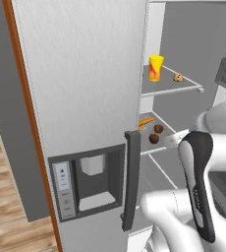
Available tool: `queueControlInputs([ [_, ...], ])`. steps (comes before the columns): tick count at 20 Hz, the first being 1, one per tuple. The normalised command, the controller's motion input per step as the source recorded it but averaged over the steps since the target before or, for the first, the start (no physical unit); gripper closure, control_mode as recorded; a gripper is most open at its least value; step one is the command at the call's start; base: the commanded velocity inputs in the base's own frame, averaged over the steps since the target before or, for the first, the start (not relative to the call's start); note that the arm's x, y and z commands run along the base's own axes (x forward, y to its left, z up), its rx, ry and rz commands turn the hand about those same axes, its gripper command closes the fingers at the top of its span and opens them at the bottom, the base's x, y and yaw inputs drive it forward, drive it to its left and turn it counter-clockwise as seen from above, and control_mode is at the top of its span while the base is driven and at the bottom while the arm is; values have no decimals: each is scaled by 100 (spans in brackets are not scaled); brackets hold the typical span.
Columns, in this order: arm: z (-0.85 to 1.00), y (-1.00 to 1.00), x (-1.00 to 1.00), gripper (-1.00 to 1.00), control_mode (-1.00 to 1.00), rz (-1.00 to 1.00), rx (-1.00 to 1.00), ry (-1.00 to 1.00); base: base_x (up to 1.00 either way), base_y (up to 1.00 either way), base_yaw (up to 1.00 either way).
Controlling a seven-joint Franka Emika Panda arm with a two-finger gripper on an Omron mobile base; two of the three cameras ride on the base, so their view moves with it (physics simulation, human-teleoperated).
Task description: Place the tupperware on the second highest shelf of the fridge. Make space for the tupperware among the existing items by rearranging them on the shelves if needed. Close the fridge door when finished.
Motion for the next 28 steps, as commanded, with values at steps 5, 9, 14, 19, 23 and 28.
queueControlInputs([
  [5,0,16,-1,-100,100,-5,-12,13,-4,1,-1],
  [9,0,0,0,-100,100,0,0,0,-52,-4,-3],
  [14,0,0,0,-100,100,0,0,0,-88,-18,0],
  [19,0,0,0,-100,100,0,0,0,-76,-14,0],
  [23,0,0,0,-100,100,0,0,0,-50,-13,0],
  [28,0,0,0,-100,100,0,0,0,-1,-49,2],
])
